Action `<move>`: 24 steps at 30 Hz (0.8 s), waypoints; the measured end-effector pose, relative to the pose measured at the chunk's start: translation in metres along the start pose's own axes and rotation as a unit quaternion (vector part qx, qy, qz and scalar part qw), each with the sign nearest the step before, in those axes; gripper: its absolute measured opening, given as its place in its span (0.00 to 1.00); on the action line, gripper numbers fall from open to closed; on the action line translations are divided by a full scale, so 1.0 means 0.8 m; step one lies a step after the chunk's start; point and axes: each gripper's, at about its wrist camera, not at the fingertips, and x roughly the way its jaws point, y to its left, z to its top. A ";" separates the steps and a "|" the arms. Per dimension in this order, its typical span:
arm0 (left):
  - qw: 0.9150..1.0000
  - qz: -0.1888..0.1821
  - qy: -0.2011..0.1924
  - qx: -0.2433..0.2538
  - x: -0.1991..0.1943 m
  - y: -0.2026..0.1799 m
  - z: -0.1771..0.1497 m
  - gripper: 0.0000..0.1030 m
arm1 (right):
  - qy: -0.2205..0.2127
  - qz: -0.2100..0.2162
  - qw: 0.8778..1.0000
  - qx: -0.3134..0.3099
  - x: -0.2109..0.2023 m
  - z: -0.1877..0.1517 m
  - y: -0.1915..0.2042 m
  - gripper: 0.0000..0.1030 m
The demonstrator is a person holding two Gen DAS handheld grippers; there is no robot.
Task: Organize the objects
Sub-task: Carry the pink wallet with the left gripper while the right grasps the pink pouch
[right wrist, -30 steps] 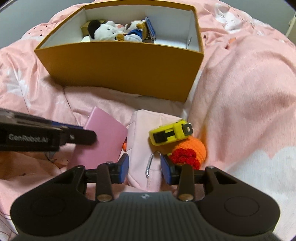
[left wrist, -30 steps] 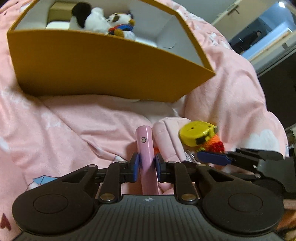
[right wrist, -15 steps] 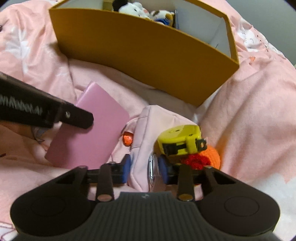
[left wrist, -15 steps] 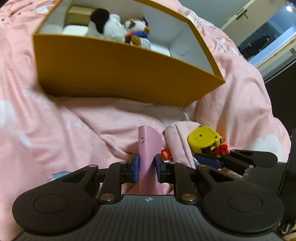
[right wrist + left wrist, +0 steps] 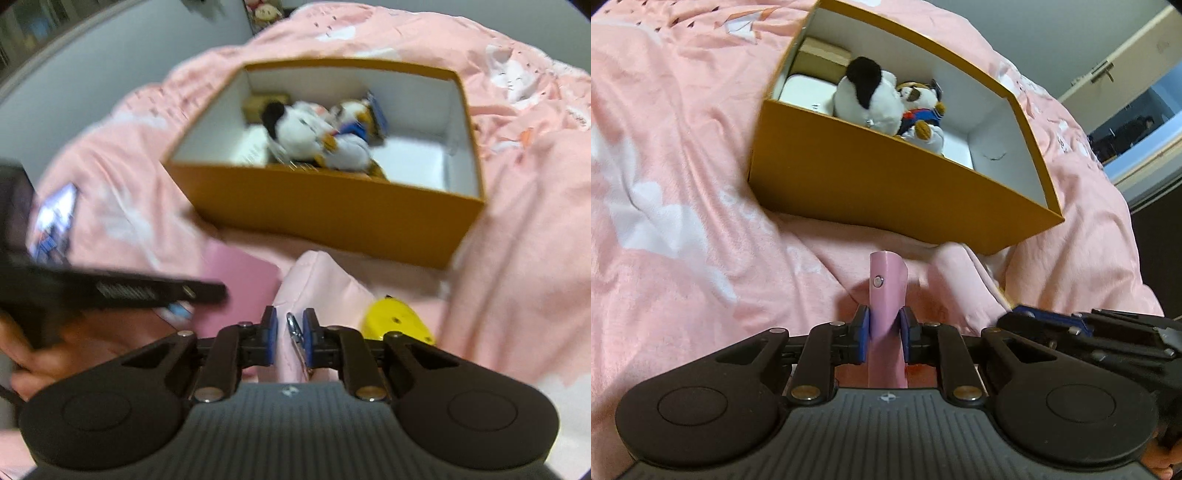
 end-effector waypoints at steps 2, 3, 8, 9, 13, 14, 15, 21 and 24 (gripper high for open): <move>1.000 0.003 -0.003 -0.005 -0.001 0.003 0.000 0.18 | -0.009 0.063 0.997 0.051 0.008 0.007 -0.007 0.14; 1.000 0.008 -0.006 -0.005 -0.001 0.003 0.000 0.18 | -0.012 0.086 0.993 0.082 0.010 0.009 -0.012 0.14; 1.000 0.007 -0.002 -0.011 0.006 0.008 -0.001 0.18 | 0.020 0.096 0.977 0.189 0.041 -0.004 -0.057 0.15; 1.000 0.008 -0.002 -0.009 0.007 0.007 -0.001 0.18 | 0.021 0.093 0.975 0.199 0.037 -0.010 -0.062 0.16; 1.000 0.008 -0.002 -0.002 0.009 0.004 -0.002 0.18 | 0.005 -0.023 0.988 0.150 0.014 -0.019 -0.062 0.13; 1.000 0.009 -0.002 -0.001 0.010 0.004 -0.002 0.18 | 0.005 -0.069 0.990 0.125 0.012 -0.020 -0.058 0.13; 1.000 0.010 -0.001 0.000 0.011 0.003 -0.002 0.18 | 0.006 -0.094 0.990 0.109 0.013 -0.021 -0.057 0.13; 1.000 0.013 -0.002 0.002 0.011 0.002 -0.002 0.18 | -0.020 -0.122 0.990 0.071 0.002 -0.021 -0.045 0.17; 1.000 0.015 -0.003 0.005 0.011 0.000 -0.003 0.18 | -0.030 -0.122 0.992 0.023 -0.005 -0.015 -0.026 0.32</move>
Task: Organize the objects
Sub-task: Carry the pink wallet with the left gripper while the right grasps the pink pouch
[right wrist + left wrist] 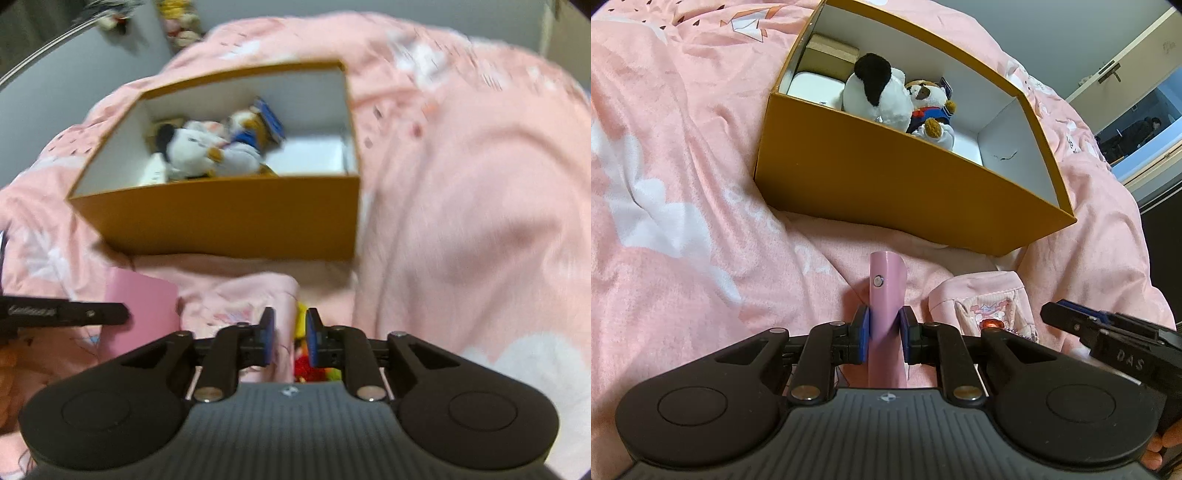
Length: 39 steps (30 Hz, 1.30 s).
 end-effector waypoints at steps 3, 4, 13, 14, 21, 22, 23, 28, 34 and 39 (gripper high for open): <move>1.000 0.000 0.000 -0.001 0.000 0.000 0.000 0.18 | 0.017 0.002 1.000 -0.010 0.013 -0.002 0.005 0.39; 1.000 0.000 0.000 -0.001 0.000 0.000 0.000 0.18 | 0.028 0.003 1.000 -0.003 0.020 -0.004 0.002 0.40; 1.000 0.008 0.003 0.005 0.006 -0.001 0.000 0.18 | 0.058 0.023 0.998 0.012 0.060 -0.016 -0.001 0.31; 1.000 0.009 0.002 0.006 0.006 -0.001 0.000 0.18 | 0.057 0.020 0.998 0.006 0.061 -0.017 0.002 0.31; 1.000 0.006 -0.005 0.019 -0.003 -0.006 -0.001 0.18 | 0.046 0.022 0.998 -0.030 0.041 -0.018 0.013 0.21; 1.000 0.002 -0.008 0.023 -0.007 -0.008 0.000 0.18 | 0.042 0.025 0.998 -0.031 0.035 -0.017 0.013 0.20; 1.000 -0.002 -0.011 0.026 -0.012 -0.010 0.001 0.18 | 0.038 0.028 0.998 -0.033 0.028 -0.016 0.014 0.20; 0.998 -0.044 -0.030 0.025 -0.043 -0.017 0.011 0.18 | 0.006 0.044 0.999 -0.022 -0.017 -0.001 0.007 0.20; 0.993 -0.084 -0.072 0.035 -0.087 -0.036 0.032 0.18 | -0.042 0.046 0.998 -0.025 -0.060 0.033 0.003 0.20; 0.988 -0.093 -0.114 0.045 -0.111 -0.054 0.069 0.18 | -0.081 0.042 0.996 -0.021 -0.086 0.075 -0.008 0.20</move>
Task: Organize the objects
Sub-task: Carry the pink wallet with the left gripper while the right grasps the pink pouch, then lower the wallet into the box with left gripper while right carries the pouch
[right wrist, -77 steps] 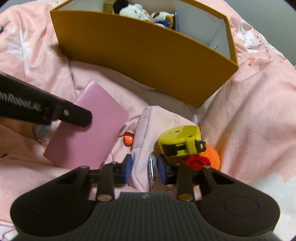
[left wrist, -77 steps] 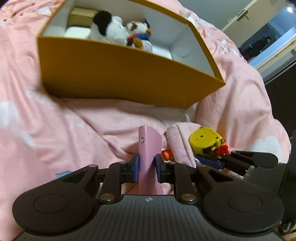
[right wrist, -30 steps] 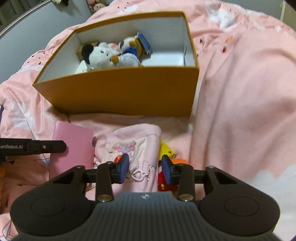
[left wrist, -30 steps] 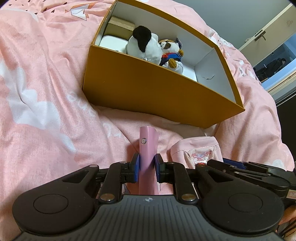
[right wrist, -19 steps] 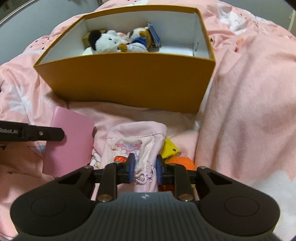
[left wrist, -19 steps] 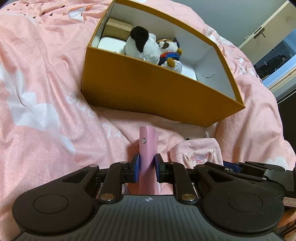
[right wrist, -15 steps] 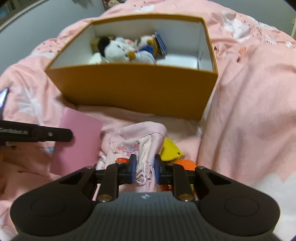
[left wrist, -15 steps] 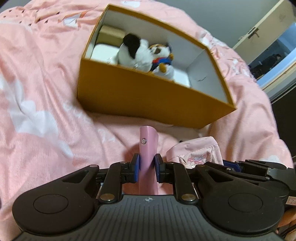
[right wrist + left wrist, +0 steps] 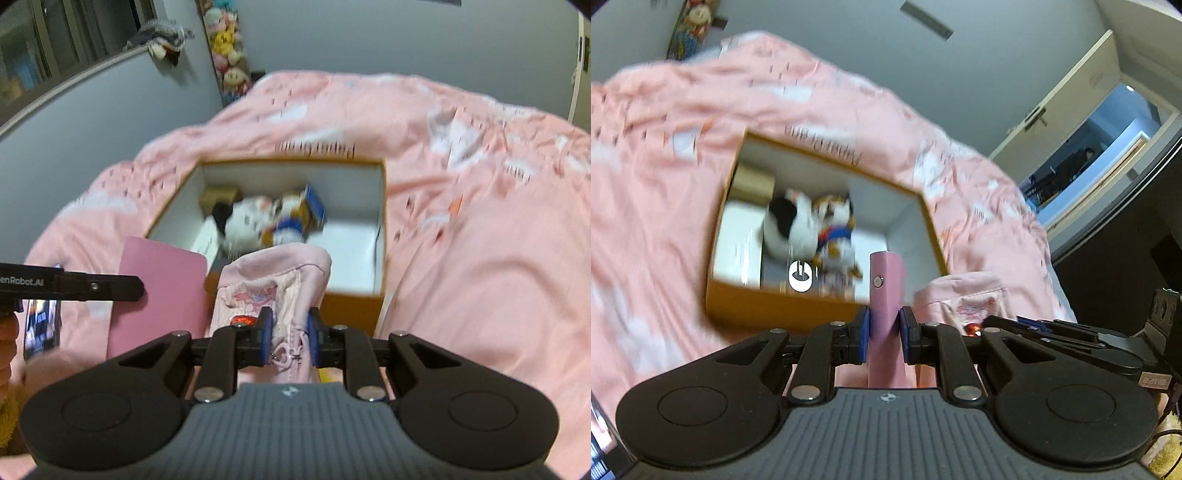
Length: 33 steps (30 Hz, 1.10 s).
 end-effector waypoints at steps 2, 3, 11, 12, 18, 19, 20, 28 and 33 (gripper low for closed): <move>1.000 0.006 -0.014 0.004 0.000 -0.003 0.018 0.18 | -0.018 -0.011 1.000 0.000 -0.002 0.019 -0.006 0.20; 1.000 0.008 -0.021 0.005 0.001 -0.004 0.026 0.18 | -0.024 -0.016 1.000 0.001 -0.002 0.026 -0.008 0.20; 0.999 0.009 -0.032 0.005 0.048 -0.003 0.077 0.18 | -0.033 -0.076 0.996 -0.014 0.049 0.078 -0.027 0.20; 1.000 0.010 -0.028 0.003 0.057 0.000 0.081 0.18 | -0.030 -0.083 0.996 -0.018 0.059 0.081 -0.028 0.20; 1.000 0.011 -0.004 -0.006 0.108 0.014 0.096 0.18 | -0.002 -0.096 0.995 -0.029 0.120 0.096 -0.033 0.20; 1.000 0.007 0.001 -0.008 0.116 0.015 0.099 0.18 | -0.001 -0.100 0.995 -0.031 0.127 0.098 -0.034 0.20; 1.000 0.002 0.007 -0.010 0.125 0.017 0.101 0.18 | -0.001 -0.102 0.994 -0.031 0.132 0.101 -0.036 0.20; 0.999 -0.011 0.053 -0.006 0.203 0.013 0.115 0.18 | -0.028 -0.108 0.994 0.001 0.131 0.121 -0.069 0.20; 0.996 0.001 0.087 -0.002 0.257 0.007 0.115 0.18 | -0.048 -0.114 0.992 0.013 0.122 0.129 -0.084 0.20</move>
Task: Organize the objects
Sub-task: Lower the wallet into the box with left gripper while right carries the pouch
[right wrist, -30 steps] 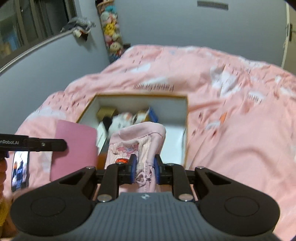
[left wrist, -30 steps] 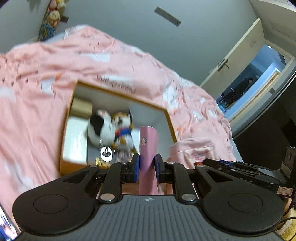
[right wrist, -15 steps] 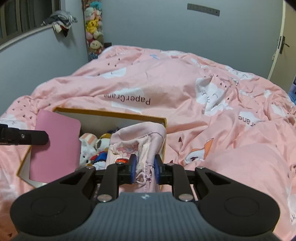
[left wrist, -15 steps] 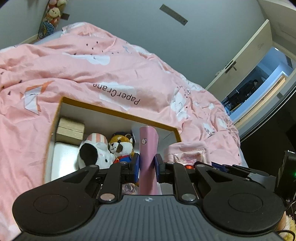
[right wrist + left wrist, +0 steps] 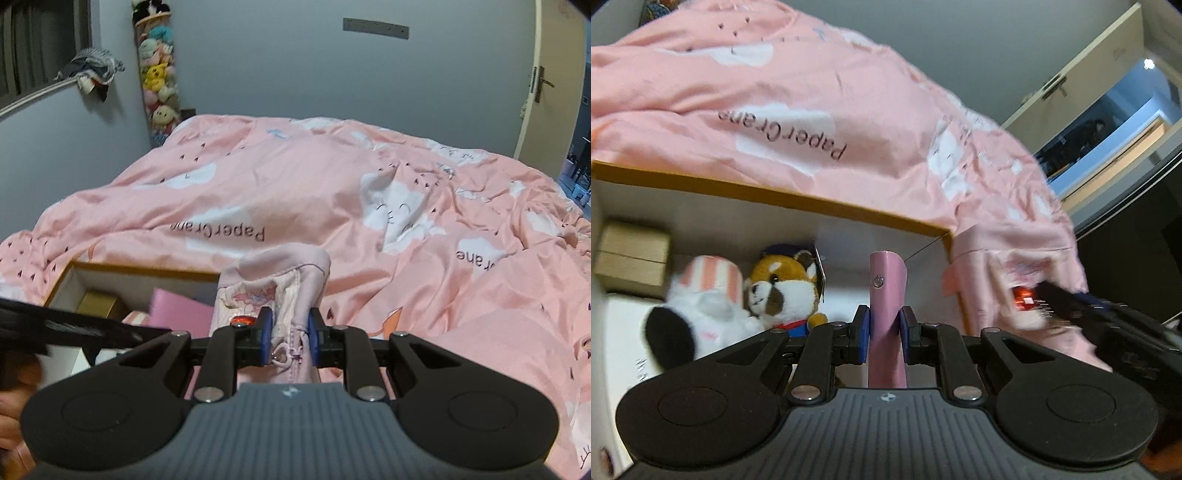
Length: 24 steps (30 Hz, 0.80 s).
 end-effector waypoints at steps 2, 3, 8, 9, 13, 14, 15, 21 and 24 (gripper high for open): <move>1.000 0.006 0.013 0.000 0.021 -0.002 0.004 0.18 | 0.003 -0.003 1.000 0.002 0.006 0.000 -0.004 0.20; 1.000 0.008 0.019 0.001 0.030 -0.004 0.006 0.18 | 0.004 -0.004 1.000 0.006 0.009 -0.001 -0.007 0.20; 0.999 0.013 0.034 -0.008 0.069 -0.007 0.014 0.18 | 0.009 -0.001 1.000 0.019 0.018 -0.006 -0.018 0.21; 0.999 0.013 0.039 -0.014 0.075 -0.006 0.015 0.18 | 0.010 -0.001 1.000 0.021 0.019 -0.006 -0.020 0.21; 0.998 0.033 0.050 -0.014 0.089 -0.006 0.016 0.19 | 0.011 0.002 1.000 0.025 0.021 -0.008 -0.024 0.21; 0.998 0.041 0.051 -0.007 0.090 -0.009 0.017 0.19 | 0.012 0.001 1.000 0.023 0.022 -0.009 -0.024 0.21; 0.997 0.055 0.053 0.005 0.089 -0.013 0.018 0.21 | 0.012 0.001 1.000 0.021 0.022 -0.010 -0.023 0.21; 0.986 0.139 0.050 0.076 0.090 -0.032 0.020 0.23 | 0.016 0.001 1.000 0.016 0.022 -0.011 -0.019 0.21; 0.991 0.112 0.038 0.065 0.067 -0.030 0.026 0.23 | 0.017 -0.001 1.000 0.014 0.019 -0.011 -0.016 0.21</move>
